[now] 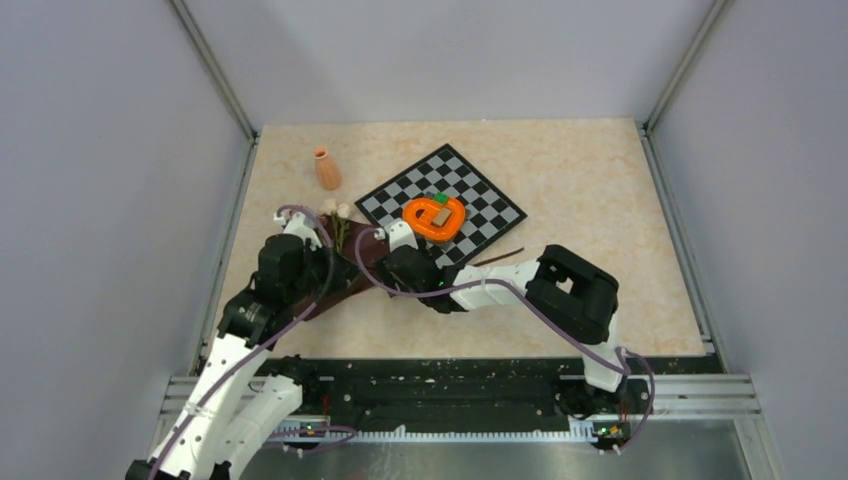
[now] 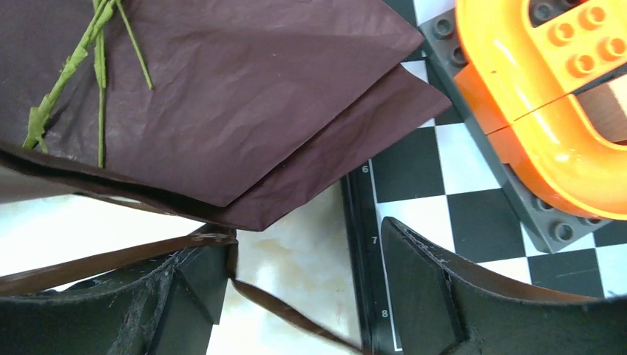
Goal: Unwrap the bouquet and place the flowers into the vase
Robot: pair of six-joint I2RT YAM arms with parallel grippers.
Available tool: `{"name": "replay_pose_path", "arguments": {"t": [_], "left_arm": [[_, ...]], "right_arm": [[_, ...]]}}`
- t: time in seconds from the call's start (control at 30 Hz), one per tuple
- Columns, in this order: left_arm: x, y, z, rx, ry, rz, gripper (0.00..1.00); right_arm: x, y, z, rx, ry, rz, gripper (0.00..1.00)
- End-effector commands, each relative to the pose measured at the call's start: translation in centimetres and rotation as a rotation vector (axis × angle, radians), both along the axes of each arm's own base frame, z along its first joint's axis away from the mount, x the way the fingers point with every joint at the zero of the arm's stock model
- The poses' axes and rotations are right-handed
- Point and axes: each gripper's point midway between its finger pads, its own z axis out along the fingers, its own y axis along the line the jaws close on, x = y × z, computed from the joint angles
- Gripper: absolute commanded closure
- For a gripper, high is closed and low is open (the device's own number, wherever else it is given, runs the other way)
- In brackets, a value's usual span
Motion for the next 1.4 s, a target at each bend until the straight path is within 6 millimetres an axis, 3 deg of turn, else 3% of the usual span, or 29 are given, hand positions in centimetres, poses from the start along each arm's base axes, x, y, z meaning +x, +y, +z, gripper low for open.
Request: {"name": "replay_pose_path", "arguments": {"t": [0.0, 0.3, 0.63, 0.97, 1.37], "left_arm": [[-0.1, -0.5, 4.7, -0.063, -0.104, -0.023, 1.0], [0.0, 5.2, 8.1, 0.038, -0.208, 0.272, 1.0], [-0.7, 7.9, 9.2, 0.105, -0.226, 0.384, 1.0], [0.0, 9.7, 12.4, 0.299, -0.322, 0.352, 1.0], [0.1, 11.4, 13.2, 0.381, -0.323, 0.409, 1.0]], "right_arm": [[1.6, -0.1, 2.1, 0.029, -0.078, -0.088, 0.26], [2.3, -5.5, 1.5, 0.006, -0.039, -0.181, 0.25], [3.4, -9.4, 1.0, 0.007, 0.002, -0.254, 0.25], [3.6, -11.4, 6.9, 0.092, 0.054, -0.249, 0.22], [5.4, -18.1, 12.3, 0.068, 0.014, -0.348, 0.21]]}}
